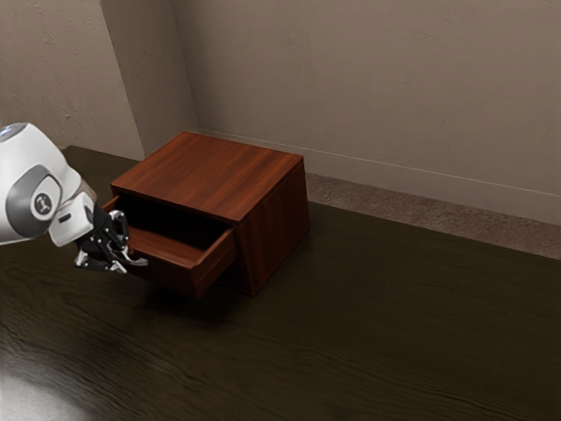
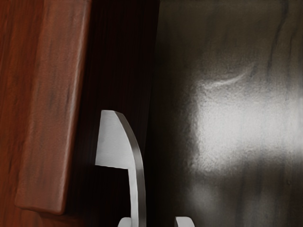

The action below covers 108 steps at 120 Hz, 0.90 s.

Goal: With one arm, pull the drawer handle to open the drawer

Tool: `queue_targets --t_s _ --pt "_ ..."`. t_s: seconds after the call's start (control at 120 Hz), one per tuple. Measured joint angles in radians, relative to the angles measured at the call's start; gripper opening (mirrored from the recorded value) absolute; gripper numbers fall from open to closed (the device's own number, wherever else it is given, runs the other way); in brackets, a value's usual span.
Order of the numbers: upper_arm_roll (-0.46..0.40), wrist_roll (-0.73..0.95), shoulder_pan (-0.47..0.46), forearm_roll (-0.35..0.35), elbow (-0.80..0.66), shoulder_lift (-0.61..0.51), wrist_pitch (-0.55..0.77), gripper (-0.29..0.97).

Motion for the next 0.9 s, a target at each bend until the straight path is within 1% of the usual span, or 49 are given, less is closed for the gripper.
queue_targets --t_s 0.317,0.8,0.9 --pt "0.001 -0.001 0.000 0.010 -0.045 -0.056 0.004 0.03" --pt "0.002 -0.007 -0.001 0.024 -0.090 -0.105 0.024 0.05" --pt "0.024 -0.010 -0.002 0.042 -0.096 -0.111 0.030 0.05"
